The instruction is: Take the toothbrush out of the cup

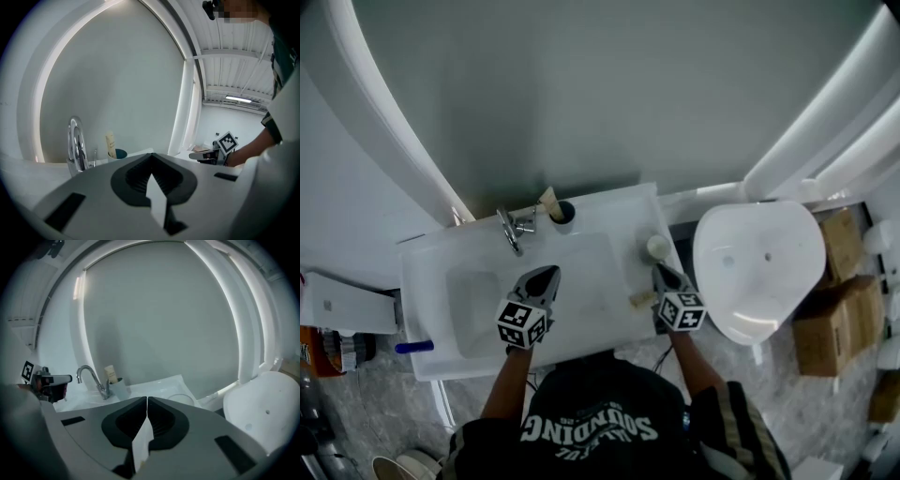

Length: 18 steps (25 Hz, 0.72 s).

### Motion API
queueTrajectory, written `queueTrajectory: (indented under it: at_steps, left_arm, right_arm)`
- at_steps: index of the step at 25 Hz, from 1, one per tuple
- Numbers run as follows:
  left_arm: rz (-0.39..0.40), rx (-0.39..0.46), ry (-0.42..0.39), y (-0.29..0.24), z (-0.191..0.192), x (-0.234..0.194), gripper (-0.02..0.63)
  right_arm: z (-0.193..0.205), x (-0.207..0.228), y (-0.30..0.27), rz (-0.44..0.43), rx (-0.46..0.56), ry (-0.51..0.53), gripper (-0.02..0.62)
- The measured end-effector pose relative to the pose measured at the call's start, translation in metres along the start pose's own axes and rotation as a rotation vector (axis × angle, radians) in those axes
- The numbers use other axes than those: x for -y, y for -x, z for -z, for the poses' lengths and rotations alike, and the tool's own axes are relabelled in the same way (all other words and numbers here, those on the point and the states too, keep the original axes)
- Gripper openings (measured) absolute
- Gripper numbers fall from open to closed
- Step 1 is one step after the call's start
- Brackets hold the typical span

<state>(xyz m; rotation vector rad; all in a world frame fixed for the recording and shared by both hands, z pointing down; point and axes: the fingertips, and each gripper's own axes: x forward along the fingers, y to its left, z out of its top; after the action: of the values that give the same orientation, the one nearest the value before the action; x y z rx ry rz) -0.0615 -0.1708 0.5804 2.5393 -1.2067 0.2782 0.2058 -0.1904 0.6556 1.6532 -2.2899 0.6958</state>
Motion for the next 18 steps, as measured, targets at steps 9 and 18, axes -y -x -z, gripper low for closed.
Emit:
queueTrajectory:
  at_steps: [9,18]
  left_arm:
    - [-0.090,0.024,0.025,0.027,0.000,-0.023,0.000]
    - [-0.184,0.042,0.052,0.057,0.004,-0.049,0.000]
  right_arm:
    - [-0.048,-0.095,-0.032,-0.218,0.055,0.155,0.006]
    - [-0.054,-0.146,-0.063,-0.305,0.033,0.237,0.006]
